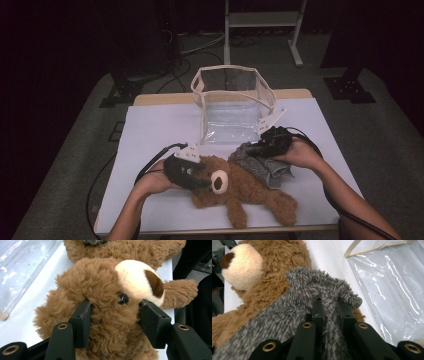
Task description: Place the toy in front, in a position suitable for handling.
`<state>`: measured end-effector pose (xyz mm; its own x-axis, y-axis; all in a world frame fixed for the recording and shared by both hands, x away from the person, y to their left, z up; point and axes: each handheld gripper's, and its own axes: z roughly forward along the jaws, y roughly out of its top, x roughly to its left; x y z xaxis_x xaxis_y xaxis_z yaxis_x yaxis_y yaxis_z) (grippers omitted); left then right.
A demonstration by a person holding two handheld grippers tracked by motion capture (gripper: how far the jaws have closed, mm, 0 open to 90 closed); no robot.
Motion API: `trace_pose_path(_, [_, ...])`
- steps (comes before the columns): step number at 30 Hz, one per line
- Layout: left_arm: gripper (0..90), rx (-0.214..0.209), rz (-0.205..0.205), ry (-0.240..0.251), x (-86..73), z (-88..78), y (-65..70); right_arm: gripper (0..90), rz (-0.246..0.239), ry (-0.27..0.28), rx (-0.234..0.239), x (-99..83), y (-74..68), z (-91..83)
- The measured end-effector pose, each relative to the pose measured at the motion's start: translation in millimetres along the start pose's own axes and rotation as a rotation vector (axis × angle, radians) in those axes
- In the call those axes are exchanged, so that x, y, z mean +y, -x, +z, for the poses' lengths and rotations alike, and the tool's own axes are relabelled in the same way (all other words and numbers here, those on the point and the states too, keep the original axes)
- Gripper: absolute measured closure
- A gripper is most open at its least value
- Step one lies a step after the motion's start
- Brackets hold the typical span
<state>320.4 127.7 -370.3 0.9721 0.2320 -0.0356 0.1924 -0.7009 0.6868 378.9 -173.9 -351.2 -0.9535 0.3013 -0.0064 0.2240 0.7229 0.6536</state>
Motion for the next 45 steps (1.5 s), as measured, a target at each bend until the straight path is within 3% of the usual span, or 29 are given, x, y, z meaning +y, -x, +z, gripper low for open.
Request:
trace_pose_path(6, [44.9, -0.004, 0.008, -0.003, 3.8, 3.7, -0.9, 78.3, -0.034, 0.033, 0.009, 13.8, -11.1, -9.2])
trace_pose_path(10, [44.9, 0.005, 0.008, -0.008, 3.8, 4.0, -1.0, 78.3, -0.063, 0.043, 0.061, 26.2, -21.8, 0.0])
trace_pose_path(12, [44.9, 0.01, 0.009, -0.017, 2.9, 3.9, -2.1, 78.3, -0.091, -0.004, 0.08, 26.8, -30.3, 15.0])
trace_pose_path(15, [44.9, 0.014, 0.011, -0.017, 2.2, 3.7, -4.9, 77.8, -0.06, -0.007, 0.082, 20.8, -26.8, 12.9])
trace_pose_path(18, [44.7, 0.014, 0.0, -0.009, 2.5, 4.3, -6.0, 67.2, -0.025, 0.018, 0.121, 18.6, -24.5, 1.4])
trace_pose_path(19, [44.6, 0.014, 0.0, -0.009, 2.5, 4.3, -6.0, 67.2, -0.025, 0.018, 0.121, 18.6, -24.5, 1.4])
trace_pose_path(20, [44.6, 0.017, -0.007, -0.005, 2.1, 4.3, -7.0, 56.1, -0.033, 0.052, 0.115, 21.4, -27.2, -8.8])
trace_pose_path(21, [44.6, 0.017, -0.012, -0.002, 1.8, 4.4, -7.2, 53.5, -0.037, 0.066, 0.121, 23.3, -28.6, -13.6])
trace_pose_path(25, [44.4, 0.013, -0.02, 0.002, 1.7, 4.5, -8.3, 49.5, -0.078, 0.074, 0.104, 30.0, -38.9, -27.5])
trace_pose_path(30, [44.3, 0.017, -0.025, 0.001, 3.4, 5.2, -9.2, 48.2, -0.11, 0.032, 0.094, 31.9, -44.7, -18.9])
trace_pose_path(32, [44.3, 0.016, -0.016, -0.006, 3.8, 5.3, -9.5, 48.3, -0.123, -0.003, 0.081, 31.6, -46.5, -4.2])
trace_pose_path(34, [44.3, 0.019, -0.028, -0.002, 3.5, 6.3, -9.3, 52.0, -0.108, -0.034, 0.051, 30.1, -44.3, 15.4])
trace_pose_path(38, [44.3, 0.017, -0.035, 0.004, 3.0, 8.1, -10.5, 57.9, -0.084, -0.048, 0.05, 25.9, -39.2, 25.8])
trace_pose_path(39, [44.5, 0.02, -0.044, 0.012, 3.1, 9.1, -11.1, 71.9, -0.086, -0.071, 0.035, 22.2, -36.5, 27.1])
trace_pose_path(41, [45.0, 0.021, -0.041, 0.016, 3.2, 9.0, -10.6, 81.0, -0.096, -0.09, 0.027, 20.5, -36.6, 22.5])
trace_pose_path(43, [45.3, 0.021, -0.035, 0.017, 3.2, 9.1, -9.7, 82.0, -0.1, -0.098, 0.03, 20.0, -36.8, 18.8])
trace_pose_path(44, [45.5, 0.02, -0.03, 0.012, 3.1, 9.6, -7.5, 82.4, -0.108, -0.098, 0.026, 17.0, -35.3, 3.7])
trace_pose_path(45, [45.5, 0.02, -0.03, 0.012, 3.1, 9.6, -7.5, 82.4, -0.108, -0.098, 0.026, 17.0, -35.3, 3.7])
